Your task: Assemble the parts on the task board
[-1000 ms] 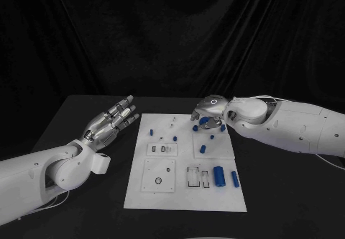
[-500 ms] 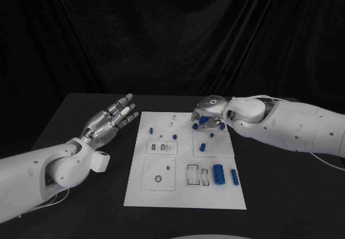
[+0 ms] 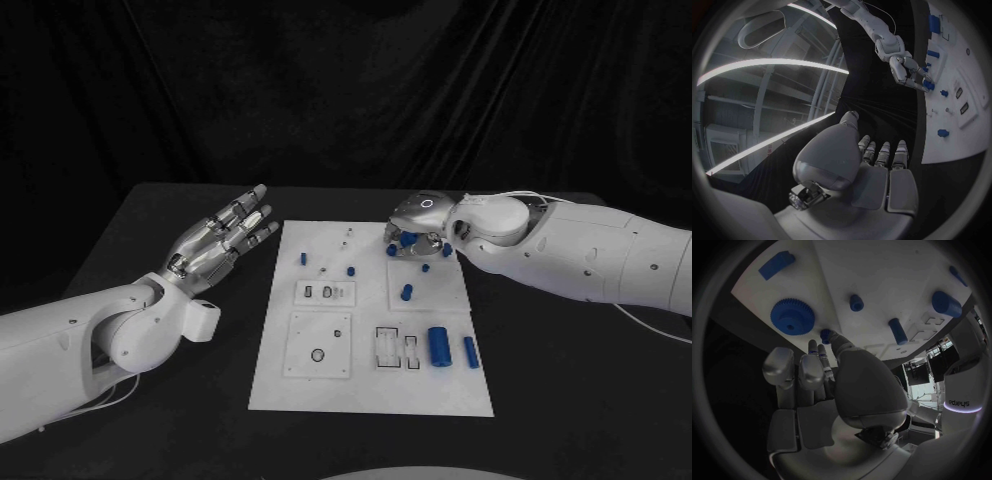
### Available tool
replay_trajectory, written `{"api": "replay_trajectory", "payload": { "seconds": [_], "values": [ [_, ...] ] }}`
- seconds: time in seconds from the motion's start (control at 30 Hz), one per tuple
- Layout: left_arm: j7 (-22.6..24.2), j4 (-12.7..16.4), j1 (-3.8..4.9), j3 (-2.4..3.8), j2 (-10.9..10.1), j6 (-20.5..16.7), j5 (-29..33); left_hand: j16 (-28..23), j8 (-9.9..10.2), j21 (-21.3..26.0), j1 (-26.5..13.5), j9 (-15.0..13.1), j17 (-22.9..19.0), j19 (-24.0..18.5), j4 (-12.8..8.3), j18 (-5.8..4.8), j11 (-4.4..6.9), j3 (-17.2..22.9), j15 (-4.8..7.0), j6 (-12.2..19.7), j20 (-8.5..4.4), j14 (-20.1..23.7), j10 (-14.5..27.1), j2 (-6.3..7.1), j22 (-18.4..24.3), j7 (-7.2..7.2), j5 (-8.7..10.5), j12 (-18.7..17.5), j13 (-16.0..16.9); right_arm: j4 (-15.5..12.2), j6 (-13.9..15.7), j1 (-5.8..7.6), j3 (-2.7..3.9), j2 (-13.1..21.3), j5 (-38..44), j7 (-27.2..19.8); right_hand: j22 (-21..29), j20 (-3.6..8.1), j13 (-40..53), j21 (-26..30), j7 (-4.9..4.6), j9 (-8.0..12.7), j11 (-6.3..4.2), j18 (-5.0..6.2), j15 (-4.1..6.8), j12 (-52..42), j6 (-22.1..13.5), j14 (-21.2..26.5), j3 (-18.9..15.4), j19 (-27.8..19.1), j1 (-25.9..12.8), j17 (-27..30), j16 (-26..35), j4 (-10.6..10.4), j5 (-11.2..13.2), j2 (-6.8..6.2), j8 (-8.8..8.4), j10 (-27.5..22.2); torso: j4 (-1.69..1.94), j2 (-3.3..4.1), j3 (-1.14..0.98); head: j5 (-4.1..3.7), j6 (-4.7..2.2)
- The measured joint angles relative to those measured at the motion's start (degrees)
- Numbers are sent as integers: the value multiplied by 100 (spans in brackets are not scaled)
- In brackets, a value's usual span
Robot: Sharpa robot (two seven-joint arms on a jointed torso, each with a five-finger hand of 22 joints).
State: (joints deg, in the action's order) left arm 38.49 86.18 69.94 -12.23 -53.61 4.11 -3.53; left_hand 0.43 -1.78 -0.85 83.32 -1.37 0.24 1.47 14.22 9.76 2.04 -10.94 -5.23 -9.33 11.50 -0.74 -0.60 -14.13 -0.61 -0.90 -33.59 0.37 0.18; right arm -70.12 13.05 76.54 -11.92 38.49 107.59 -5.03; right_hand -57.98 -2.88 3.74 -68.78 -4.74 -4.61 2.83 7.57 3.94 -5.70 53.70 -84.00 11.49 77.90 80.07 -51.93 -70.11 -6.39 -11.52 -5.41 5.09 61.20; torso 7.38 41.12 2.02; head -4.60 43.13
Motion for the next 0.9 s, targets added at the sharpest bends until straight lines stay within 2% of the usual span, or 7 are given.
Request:
{"api": "replay_trajectory", "payload": {
  "seconds": [0.5,0.7,0.9],
  "values": [
    [-43,-41,0,0,16,60,-1,0,0,-21,-1,-5,0,0,-63,0,-9,63,-14,-20,0,15,-10,0,0,20,-136,0,0,168,62,-109,1,-104,-70,-114,-84,21,2,-22,-34,-99,-37,-1,0,0,290,0,282,-21,58,-12,-26,-9,0,58,110,167,-2,3,3,15,41],
    [-83,-62,0,0,21,89,-1,0,-26,-23,46,-37,0,0,-135,0,-24,135,-14,-172,41,15,-6,1,0,150,-204,0,4,206,122,-139,8,-114,-107,-173,-139,23,0,-30,-21,-184,-62,-1,0,-2,632,0,516,-62,169,-36,-26,40,-45,104,250,409,-3,3,6,30,54],
    [-128,-84,0,0,23,114,-2,0,-44,-23,45,-38,0,0,-182,0,-53,182,-13,-225,41,14,-13,1,0,163,-257,0,5,191,218,-155,9,-90,-174,-253,-181,42,-11,-45,-27,-202,-73,0,0,-17,869,0,677,-82,275,-45,-48,140,-112,59,384,646,-3,0,8,35,57]
  ]
}}
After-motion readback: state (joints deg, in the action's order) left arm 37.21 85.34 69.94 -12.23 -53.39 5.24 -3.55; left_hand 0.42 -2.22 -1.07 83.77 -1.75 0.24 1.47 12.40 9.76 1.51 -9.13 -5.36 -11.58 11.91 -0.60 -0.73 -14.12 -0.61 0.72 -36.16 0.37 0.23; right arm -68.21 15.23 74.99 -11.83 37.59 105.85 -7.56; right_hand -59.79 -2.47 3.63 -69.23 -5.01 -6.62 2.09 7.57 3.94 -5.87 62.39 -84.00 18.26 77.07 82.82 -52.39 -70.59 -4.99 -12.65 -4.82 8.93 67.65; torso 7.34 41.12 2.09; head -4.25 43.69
